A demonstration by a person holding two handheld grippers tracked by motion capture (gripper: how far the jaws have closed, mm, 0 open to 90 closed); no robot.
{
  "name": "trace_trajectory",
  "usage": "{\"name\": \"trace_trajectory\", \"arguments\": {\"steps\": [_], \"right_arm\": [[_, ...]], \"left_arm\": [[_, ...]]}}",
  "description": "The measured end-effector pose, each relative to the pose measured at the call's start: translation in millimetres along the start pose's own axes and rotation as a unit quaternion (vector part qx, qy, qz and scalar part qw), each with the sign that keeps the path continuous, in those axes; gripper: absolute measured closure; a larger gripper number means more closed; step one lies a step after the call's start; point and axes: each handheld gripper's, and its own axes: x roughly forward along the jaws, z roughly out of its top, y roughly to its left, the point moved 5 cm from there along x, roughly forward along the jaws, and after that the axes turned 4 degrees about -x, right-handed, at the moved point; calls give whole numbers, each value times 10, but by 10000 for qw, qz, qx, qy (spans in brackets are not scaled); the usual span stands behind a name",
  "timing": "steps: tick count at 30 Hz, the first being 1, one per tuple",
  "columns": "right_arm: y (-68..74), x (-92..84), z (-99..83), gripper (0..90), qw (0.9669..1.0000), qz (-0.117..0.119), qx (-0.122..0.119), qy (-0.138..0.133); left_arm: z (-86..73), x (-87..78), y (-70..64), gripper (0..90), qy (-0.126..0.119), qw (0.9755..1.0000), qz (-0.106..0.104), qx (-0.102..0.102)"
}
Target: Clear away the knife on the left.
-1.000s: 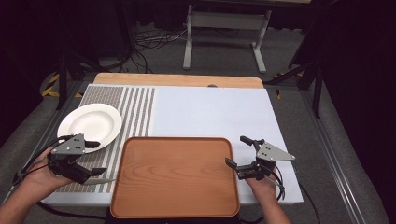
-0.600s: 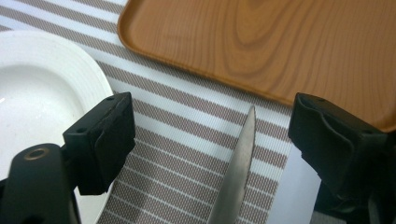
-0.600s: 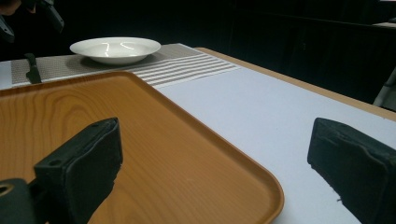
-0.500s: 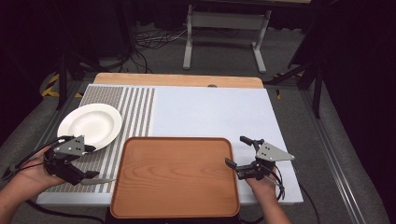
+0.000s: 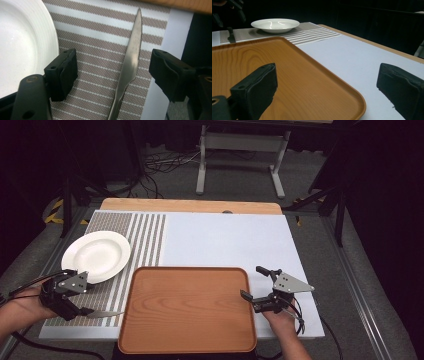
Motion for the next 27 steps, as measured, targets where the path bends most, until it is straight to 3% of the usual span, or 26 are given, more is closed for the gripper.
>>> {"name": "trace_trajectory", "arguments": {"steps": [5, 7, 12, 15, 17, 23, 27], "right_arm": [[3, 6, -2, 39, 10000, 10, -2, 9], [3, 7, -4, 39, 10000, 22, 3, 10], [6, 11, -7, 39, 10000, 36, 13, 20], [11, 16, -10, 39, 10000, 52, 9, 30], [7, 11, -10, 39, 10000, 43, -1, 32], [10, 10, -10, 39, 10000, 57, -6, 35], [11, 10, -9, 39, 10000, 73, -9, 32]], "left_arm": [[-57, 33, 7, 283, 195, 9997, -68, 91], [-113, 54, 17, 301, 394, 9991, -93, 136], [-168, 92, 36, 319, 539, 9981, -230, 163], [-202, 135, 51, 344, 764, 9958, -383, 322], [-213, 140, 57, 371, 830, 9952, -370, 370], [-288, 182, 75, 470, 1141, 9899, -351, 762], [-317, 192, 79, 523, 1219, 9884, -354, 837]]}}
